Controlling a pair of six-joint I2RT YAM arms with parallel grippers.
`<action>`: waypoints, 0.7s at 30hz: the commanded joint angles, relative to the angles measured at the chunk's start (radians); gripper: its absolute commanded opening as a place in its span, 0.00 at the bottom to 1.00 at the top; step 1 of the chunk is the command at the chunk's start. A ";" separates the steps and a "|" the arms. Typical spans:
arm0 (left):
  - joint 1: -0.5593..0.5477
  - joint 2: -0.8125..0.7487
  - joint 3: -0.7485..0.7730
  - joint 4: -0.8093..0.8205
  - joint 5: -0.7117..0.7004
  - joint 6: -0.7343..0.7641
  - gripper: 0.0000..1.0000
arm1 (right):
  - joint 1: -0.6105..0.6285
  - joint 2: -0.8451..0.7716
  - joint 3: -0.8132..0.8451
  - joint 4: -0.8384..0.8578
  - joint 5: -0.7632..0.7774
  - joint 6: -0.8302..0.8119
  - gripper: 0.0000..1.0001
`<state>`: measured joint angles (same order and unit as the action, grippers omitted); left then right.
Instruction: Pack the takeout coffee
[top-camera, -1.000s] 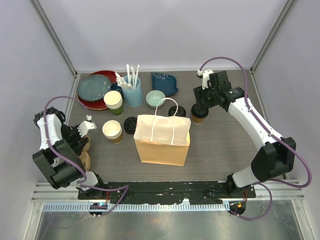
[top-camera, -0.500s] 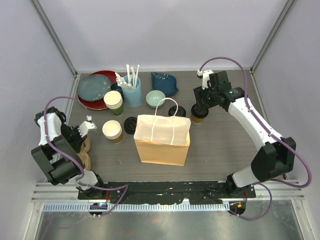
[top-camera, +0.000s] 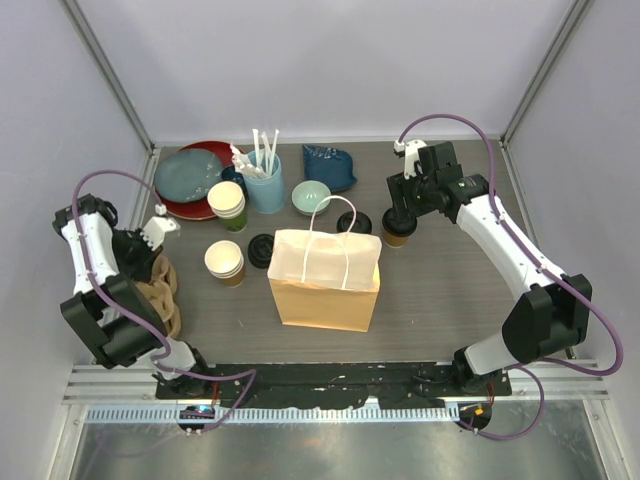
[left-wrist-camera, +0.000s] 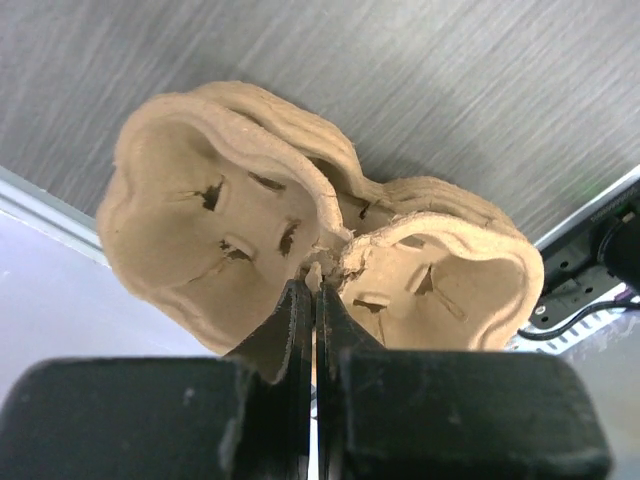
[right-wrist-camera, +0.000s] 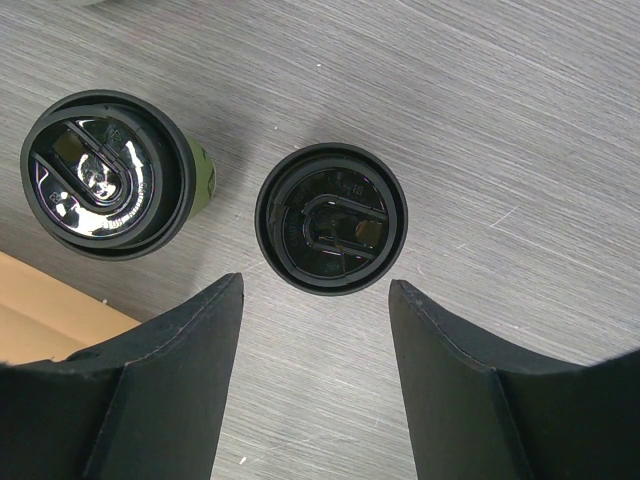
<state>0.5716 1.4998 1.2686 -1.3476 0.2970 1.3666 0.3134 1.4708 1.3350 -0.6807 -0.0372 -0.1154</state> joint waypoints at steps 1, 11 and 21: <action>0.007 -0.019 0.080 -0.196 0.091 -0.092 0.00 | 0.006 -0.012 0.018 0.015 -0.007 -0.009 0.65; 0.005 -0.050 0.322 -0.263 0.298 -0.374 0.00 | 0.006 -0.017 0.072 0.006 -0.029 0.014 0.65; -0.094 -0.226 0.315 0.155 0.406 -1.059 0.00 | 0.019 -0.040 0.254 0.013 -0.050 0.094 0.65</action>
<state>0.5446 1.3628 1.5921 -1.3380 0.6289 0.7139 0.3141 1.4708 1.4719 -0.6983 -0.0650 -0.0757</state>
